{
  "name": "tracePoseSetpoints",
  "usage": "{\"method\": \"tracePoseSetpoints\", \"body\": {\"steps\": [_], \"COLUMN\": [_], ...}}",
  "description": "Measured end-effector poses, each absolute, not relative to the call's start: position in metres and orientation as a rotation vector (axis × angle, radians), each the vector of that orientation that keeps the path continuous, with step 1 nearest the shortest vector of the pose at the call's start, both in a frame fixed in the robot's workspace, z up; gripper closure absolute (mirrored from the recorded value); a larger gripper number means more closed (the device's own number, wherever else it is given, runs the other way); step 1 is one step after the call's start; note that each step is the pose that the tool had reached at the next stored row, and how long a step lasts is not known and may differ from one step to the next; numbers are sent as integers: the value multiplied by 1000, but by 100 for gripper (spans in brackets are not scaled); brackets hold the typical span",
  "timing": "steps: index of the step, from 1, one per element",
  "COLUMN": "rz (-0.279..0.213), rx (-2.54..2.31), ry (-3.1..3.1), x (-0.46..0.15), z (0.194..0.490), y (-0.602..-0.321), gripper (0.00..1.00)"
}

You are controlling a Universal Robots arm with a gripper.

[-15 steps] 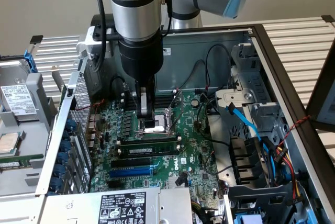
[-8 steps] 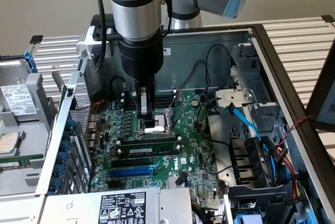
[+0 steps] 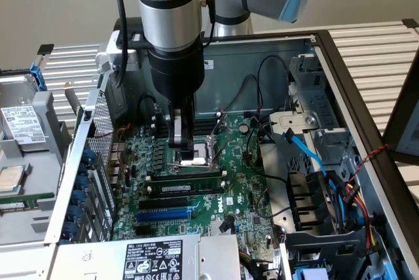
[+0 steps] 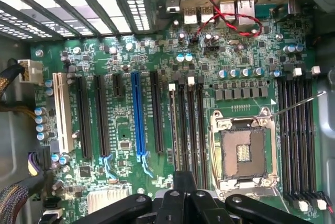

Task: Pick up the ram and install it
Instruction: 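Press down the ram until it locks into place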

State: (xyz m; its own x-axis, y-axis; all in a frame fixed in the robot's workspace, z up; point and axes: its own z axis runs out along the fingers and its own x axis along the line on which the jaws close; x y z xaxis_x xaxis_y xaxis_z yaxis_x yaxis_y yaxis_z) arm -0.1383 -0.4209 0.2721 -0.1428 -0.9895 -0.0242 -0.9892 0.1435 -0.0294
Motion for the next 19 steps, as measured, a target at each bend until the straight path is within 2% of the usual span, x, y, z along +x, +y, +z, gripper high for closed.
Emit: {"method": "tracePoseSetpoints", "body": {"steps": [19], "rz": [-20], "rx": [-1611], "ry": [2655], "x": [-138], "z": [267], "y": [-421], "gripper": [89]}}
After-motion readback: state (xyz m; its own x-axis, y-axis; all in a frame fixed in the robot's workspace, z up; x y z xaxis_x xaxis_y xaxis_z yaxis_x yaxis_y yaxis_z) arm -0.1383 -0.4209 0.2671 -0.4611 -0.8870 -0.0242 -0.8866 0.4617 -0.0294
